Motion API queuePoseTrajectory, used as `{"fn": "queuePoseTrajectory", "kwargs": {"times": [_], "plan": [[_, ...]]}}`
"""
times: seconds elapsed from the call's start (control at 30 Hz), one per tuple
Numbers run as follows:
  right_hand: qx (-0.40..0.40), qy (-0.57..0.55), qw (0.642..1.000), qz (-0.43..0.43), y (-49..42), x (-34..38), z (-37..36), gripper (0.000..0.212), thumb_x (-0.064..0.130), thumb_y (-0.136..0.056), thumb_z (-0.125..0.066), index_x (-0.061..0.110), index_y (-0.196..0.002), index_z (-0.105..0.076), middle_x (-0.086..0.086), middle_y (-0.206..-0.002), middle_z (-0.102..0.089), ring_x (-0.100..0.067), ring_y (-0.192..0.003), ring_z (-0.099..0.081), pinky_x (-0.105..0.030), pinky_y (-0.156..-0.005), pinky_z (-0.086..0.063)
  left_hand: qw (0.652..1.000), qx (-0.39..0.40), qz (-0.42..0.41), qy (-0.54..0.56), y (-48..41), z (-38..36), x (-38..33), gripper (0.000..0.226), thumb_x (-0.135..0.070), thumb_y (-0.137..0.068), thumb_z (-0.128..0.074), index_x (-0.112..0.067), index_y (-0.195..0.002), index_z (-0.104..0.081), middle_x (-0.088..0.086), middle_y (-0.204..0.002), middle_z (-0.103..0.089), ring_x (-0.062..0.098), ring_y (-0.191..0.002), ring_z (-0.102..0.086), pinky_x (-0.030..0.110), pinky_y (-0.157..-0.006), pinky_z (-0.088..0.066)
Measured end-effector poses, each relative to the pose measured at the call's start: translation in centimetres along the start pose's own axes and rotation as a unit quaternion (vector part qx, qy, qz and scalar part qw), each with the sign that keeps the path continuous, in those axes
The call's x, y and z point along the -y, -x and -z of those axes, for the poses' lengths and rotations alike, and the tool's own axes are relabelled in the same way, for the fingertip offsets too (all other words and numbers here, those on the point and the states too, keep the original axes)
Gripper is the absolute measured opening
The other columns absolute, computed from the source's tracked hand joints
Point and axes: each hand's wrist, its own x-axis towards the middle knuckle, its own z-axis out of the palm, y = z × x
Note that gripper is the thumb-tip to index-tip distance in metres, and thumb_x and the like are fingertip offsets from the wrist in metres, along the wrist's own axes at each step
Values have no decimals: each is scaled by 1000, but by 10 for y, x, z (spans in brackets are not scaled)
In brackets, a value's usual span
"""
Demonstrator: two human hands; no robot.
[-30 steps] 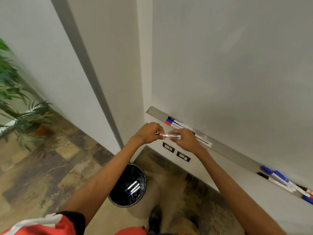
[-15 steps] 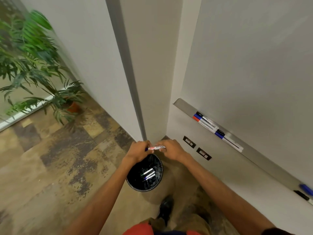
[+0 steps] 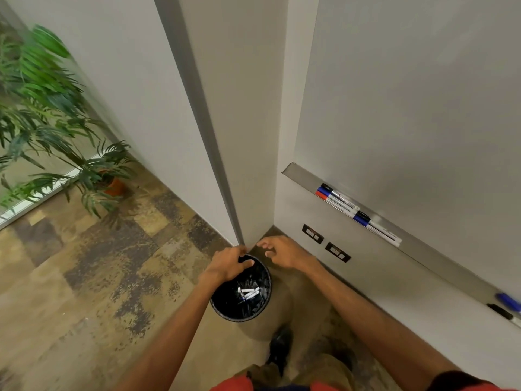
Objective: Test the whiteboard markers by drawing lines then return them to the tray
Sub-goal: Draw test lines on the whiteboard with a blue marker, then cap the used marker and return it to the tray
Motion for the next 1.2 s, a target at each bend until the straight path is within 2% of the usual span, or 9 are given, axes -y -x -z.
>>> {"fn": "queuePoseTrajectory", "kwargs": {"times": [0.2, 0.3, 0.5, 0.67, 0.83, 1.07, 1.2], "plan": [[-54, -45, 997, -39, 20, -21, 9, 34, 15, -93, -63, 21, -126, -64, -1, -120, -70, -14, -107, -65, -26, -94, -51, 999, -4, -37, 17, -10, 4, -34, 41, -45, -94, -58, -23, -129, -57, -1, -124, -67, 20, -115, -62, 35, -97, -47], [-91, -75, 991, -64, 38, -31, 17, 30, 18, -93, -64, 23, -122, -65, 1, -117, -70, -14, -104, -65, -31, -94, -53, 998, 4, -64, 12, -18, 3, -57, 40, -43, -94, -58, -23, -129, -58, 0, -123, -67, 19, -112, -63, 34, -94, -48], [-177, -112, 972, -111, 87, -68, 40, 26, 17, -96, -61, 21, -120, -66, -3, -117, -69, -16, -102, -63, -30, -93, -52, 990, 6, -144, -3, -31, -6, -122, 33, -35, -95, -58, -22, -126, -61, -1, -117, -68, 21, -108, -63, 32, -91, -46], [-252, -120, 948, -155, 139, -105, 61, 25, 16, -97, -60, 17, -120, -67, -4, -117, -69, -18, -99, -63, -29, -91, -52, 979, 18, -203, 7, -41, -22, -186, 35, -35, -98, -57, -21, -130, -58, -1, -124, -65, 15, -106, -63, 29, -92, -47], [-336, -122, 912, -204, 207, -152, 79, 22, 16, -97, -59, 17, -118, -68, -3, -116, -70, -16, -96, -65, -32, -89, -54, 962, 32, -272, 18, -42, -48, -261, 32, -30, -99, -57, -18, -129, -58, 3, -126, -64, 19, -112, -62, 26, -92, -47], [-418, -134, 849, -295, 311, -229, 89, 17, 15, -97, -59, 15, -112, -68, -3, -113, -69, -16, -98, -64, -32, -92, -54, 939, 41, -340, 10, -39, -105, -378, 31, -30, -100, -55, -19, -129, -58, 1, -124, -64, 16, -109, -61, 25, -90, -45], [-436, -140, 816, -352, 363, -269, 91, 17, 15, -96, -60, 13, -111, -69, -4, -110, -71, -20, -98, -66, -30, -88, -54, 927, 51, -372, -11, -34, -141, -440, 31, -29, -100, -54, -18, -128, -58, 2, -124, -64, 18, -110, -61, 34, -96, -49]]}}
